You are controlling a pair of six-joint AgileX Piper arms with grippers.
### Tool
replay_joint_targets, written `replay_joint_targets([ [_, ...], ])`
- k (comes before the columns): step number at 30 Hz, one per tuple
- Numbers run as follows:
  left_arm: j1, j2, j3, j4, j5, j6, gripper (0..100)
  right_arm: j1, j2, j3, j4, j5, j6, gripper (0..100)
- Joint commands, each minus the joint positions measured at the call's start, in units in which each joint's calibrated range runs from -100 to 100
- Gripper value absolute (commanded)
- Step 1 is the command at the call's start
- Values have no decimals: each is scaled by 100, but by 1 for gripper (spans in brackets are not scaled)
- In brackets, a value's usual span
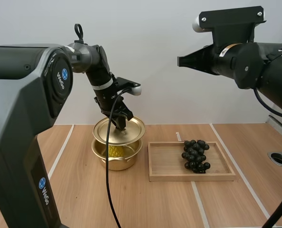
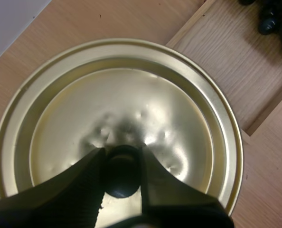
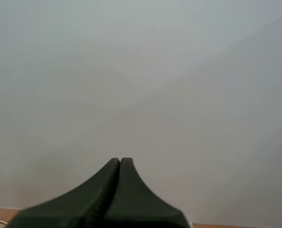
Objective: Open the pot, put the pineapple inside, and close it
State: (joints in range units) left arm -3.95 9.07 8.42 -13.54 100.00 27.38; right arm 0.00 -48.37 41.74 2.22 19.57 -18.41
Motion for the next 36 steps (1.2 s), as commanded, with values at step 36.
replay_joint_targets([
  [36, -4, 224, 658, 35, -112, 30, 0, -21, -70, -11, -42, -34, -15, 0],
])
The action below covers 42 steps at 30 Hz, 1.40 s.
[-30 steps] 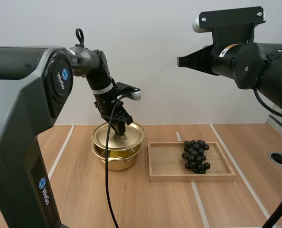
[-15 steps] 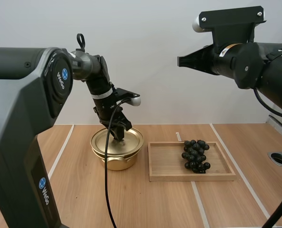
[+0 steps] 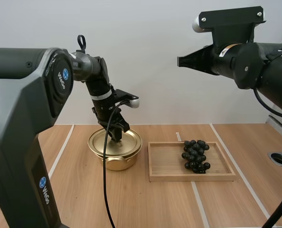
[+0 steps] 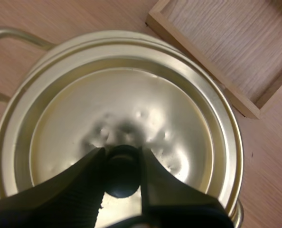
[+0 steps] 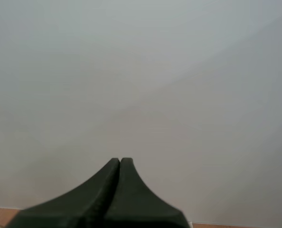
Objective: Open the pot, put the pineapple inside, and close it
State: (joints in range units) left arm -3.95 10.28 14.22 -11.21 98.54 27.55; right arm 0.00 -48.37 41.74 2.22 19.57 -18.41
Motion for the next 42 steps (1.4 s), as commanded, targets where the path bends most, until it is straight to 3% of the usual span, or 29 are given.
replay_joint_targets([
  [1, -4, 161, 109, -218, -94, 13, 0, -21, -70, -11, -42, -34, -15, 0],
  [11, -4, 354, 206, -203, -560, 88, 0, -21, -70, -11, -42, -34, -15, 0],
  [15, -4, 354, 206, -135, -130, 97, 11, -21, -70, -11, -42, -34, -15, 0],
  [19, -4, 354, 206, -124, 146, 182, 43, -21, -70, -11, -42, -34, -15, 0],
  [22, -4, 310, 206, -124, 146, 182, 90, -21, -70, -11, -42, -34, -15, 0],
  [23, -4, 282, 206, -136, 146, 205, 100, -21, -70, -11, -42, -34, -15, 0],
  [32, -4, -321, -207, -192, 115, -49, 100, -21, -56, 3, -51, 168, -15, 0],
  [36, 9, -863, -467, -269, -1070, -623, 100, -21, -45, 3, -51, 416, -22, 0],
  [38, 66, -1243, -466, -756, -2203, -917, 100, -21, -45, 3, -148, 481, -60, 0],
  [42, 307, -2278, -257, -2450, -4152, -1087, 100, -21, -59, 3, -535, 481, -57, 0],
])
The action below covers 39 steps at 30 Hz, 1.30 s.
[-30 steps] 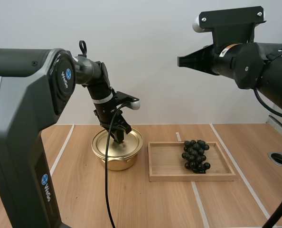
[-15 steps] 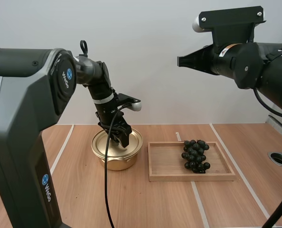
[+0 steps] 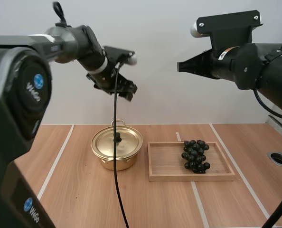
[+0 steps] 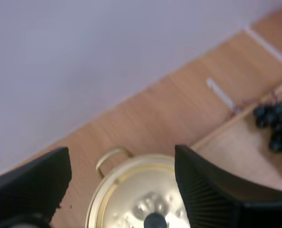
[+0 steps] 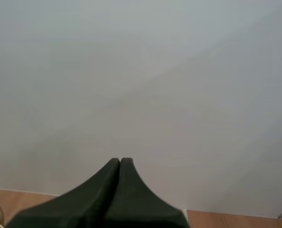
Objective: Open the pot, put the pineapple inside, and close it
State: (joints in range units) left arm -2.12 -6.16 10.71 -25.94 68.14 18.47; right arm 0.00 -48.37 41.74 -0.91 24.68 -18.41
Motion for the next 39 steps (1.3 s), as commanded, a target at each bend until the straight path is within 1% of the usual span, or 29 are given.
replay_joint_targets([
  [1, 186, -954, 215, -1243, -1610, -179, 100, -21, -59, 3, -290, -15, -57, 0],
  [2, 224, -1286, 337, -1308, -2024, -179, 100, -21, -59, 3, -347, -15, -57, 0],
  [4, 293, -1864, 581, -1202, -2892, -75, 100, -21, -72, 3, -436, 173, -57, 0],
  [6, 384, -2455, 867, -1086, -3322, 39, 100, -21, -72, 3, -448, 330, -57, 0],
  [13, 649, -4078, 1694, -792, -3273, 30, 100, -21, -72, 3, -352, 93, -57, 0],
  [15, 710, -4471, 1852, -765, -3273, 30, 100, -21, -72, 3, -248, 46, -57, 0],
  [18, 764, -4976, 2005, -727, -3081, 30, 100, -21, -72, 3, -189, 64, -57, 0],
  [19, 790, -5149, 2054, -646, -2978, 30, 100, -21, -72, 3, -191, 80, -57, 0],
  [21, 796, -5458, 2177, -449, -2632, 30, 100, -21, -72, 3, -175, 121, -57, 0],
  [23, 796, -5785, 2234, -266, -1944, 30, 100, -21, -72, 3, -132, 252, -57, 0],
  [25, 796, -6090, 2234, -35, -782, -7, 100, -21, -72, 3, -24, 257, -57, 0],
  [27, 796, -6403, 2234, 75, 358, -239, 100, -21, -72, 3, 166, 257, 63, 0],
  [29, 796, -6770, 2260, -129, 980, -757, 100, -21, -179, 3, 360, 257, 291, 0],
  [30, 796, -7006, 2288, -272, 950, -935, 100, -21, -237, 3, 403, 240, 381, 0],
  [31, 796, -7128, 2338, -403, 644, -950, 100, -21, -328, 3, 402, 176, 422, 0],
  [32, 796, -7322, 2409, -510, 138, -939, 100, -21, -391, 3, 402, 156, 422, 0],
  [34, 796, -7680, 2552, -463, -948, -954, 100, -21, -559, 3, 259, -10, 422, 0],
  [36, 796, -7988, 2745, -144, -1903, -1103, 100, -21, -725, 3, 234, -178, 422, 0],
  [39, 796, -8348, 3102, 653, -2492, -1511, 100, -21, -971, 3, 234, -279, 381, 0],
])
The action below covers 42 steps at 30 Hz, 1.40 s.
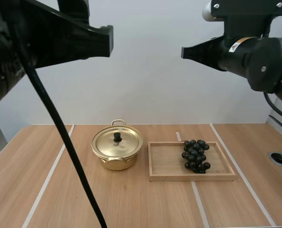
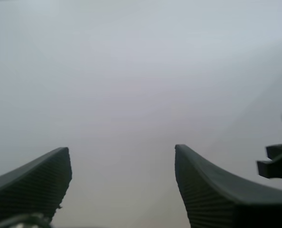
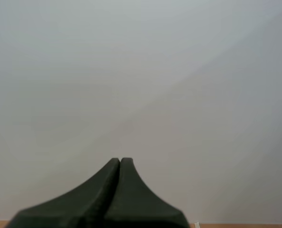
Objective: Open the pot, put the pineapple inside, and close it
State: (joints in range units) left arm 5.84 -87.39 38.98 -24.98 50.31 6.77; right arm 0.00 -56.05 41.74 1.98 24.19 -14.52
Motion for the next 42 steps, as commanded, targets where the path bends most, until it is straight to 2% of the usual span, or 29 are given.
replay_joint_targets([
  [1, 0, -318, 403, 852, -762, -490, 100, -21, -313, 3, -56, -230, -7, 0],
  [4, -33, -506, 809, 1932, -776, -1239, 100, -21, -654, 199, -56, -230, -19, 0],
  [6, -186, -509, 1074, 2824, -736, -2057, 100, -21, -1008, 474, -56, -230, -178, 0],
  [8, -374, -550, 1360, 3971, -654, -3190, 100, -21, -1441, 805, -56, -230, -540, 0],
  [11, -520, -698, 1724, 5485, -532, -4458, 100, -21, -1967, 1263, -56, -230, -768, 0],
  [13, -611, -761, 1966, 6171, -524, -5072, 100, -21, -2156, 1525, 28, -230, -776, 0],
  [17, -822, -761, 2562, 6340, -869, -5400, 100, -21, -2495, 2156, 671, -300, -776, 0],
  [20, -883, -761, 3117, 6352, -1475, -5400, 100, -99, -2713, 2716, 1075, -889, -780, 0],
  [25, -944, -761, 4134, 6470, -2487, -5400, 100, -355, -2843, 3917, 700, -2579, -1220, 0],
  [30, -944, -761, 5132, 6605, -3300, -5400, 100, -355, -2890, 5005, 580, -2889, -1272, 0],
  [34, -846, -891, 5583, 6605, -3753, -5400, 100, -355, -3094, 5528, 695, -2889, -1225, 0],
  [39, -840, -995, 6102, 6605, -3650, -5400, 100, -355, -3235, 5826, 1122, -2872, -1225, 0],
  [42, -809, -1012, 6102, 6347, -2915, -5413, 100, -355, -3235, 5826, 1092, -2468, -1274, 0],
])
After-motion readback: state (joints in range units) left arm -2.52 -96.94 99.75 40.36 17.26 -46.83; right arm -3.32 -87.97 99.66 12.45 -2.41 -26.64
